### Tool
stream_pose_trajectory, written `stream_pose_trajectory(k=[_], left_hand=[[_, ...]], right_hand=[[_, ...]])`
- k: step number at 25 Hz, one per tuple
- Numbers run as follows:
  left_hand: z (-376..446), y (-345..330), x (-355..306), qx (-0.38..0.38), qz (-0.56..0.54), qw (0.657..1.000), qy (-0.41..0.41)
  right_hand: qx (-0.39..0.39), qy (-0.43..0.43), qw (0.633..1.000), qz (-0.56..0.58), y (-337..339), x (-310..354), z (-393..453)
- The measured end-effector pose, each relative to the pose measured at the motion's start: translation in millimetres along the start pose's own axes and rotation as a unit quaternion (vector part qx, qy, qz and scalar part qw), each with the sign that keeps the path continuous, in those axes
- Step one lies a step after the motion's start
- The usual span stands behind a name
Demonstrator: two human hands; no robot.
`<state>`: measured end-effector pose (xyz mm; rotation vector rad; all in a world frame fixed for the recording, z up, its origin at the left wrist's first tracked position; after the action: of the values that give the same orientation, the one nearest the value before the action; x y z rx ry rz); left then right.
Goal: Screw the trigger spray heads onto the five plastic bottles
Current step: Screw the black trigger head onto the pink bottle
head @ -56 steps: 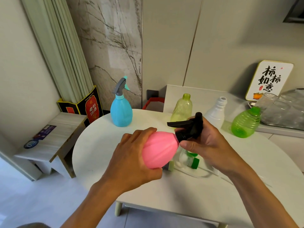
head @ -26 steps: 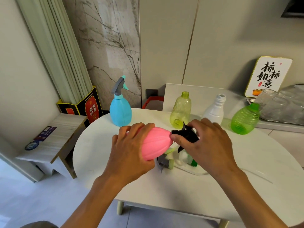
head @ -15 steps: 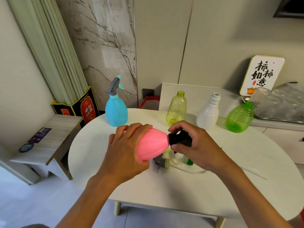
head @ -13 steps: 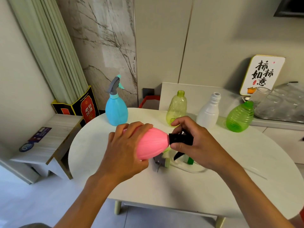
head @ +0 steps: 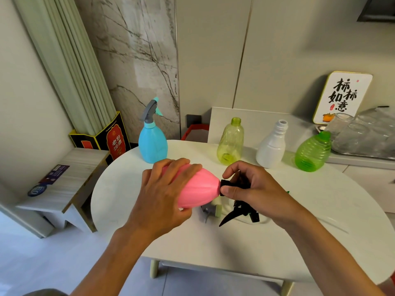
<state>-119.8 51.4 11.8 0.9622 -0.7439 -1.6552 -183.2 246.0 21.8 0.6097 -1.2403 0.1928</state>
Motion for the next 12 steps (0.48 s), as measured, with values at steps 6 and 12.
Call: stream_pose_trajectory(k=[6, 12], left_hand=[[5.7, 1.9, -4.8, 0.117, -0.326, 0.923, 0.168], [-0.5, -11.5, -28.7, 0.354, -0.625, 0.656, 0.231]], right_hand=[[-0.037, -0.065, 0.95, 0.304, 11.3, 5.2, 4.2], [0.006, 0.054, 0.915, 0.4, -4.9, 12.7, 4.1]])
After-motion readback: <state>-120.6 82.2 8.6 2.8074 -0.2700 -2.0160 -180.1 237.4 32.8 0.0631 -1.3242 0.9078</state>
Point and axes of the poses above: each hand's wrist, its own z-axis towards the middle knuckle, its own y-axis out of the back of the hand, x = y × z, the point moved 5 cm from there along z, towards the middle knuckle, and after that the axes turned 11 degrees about y, right-handed, at the moved point
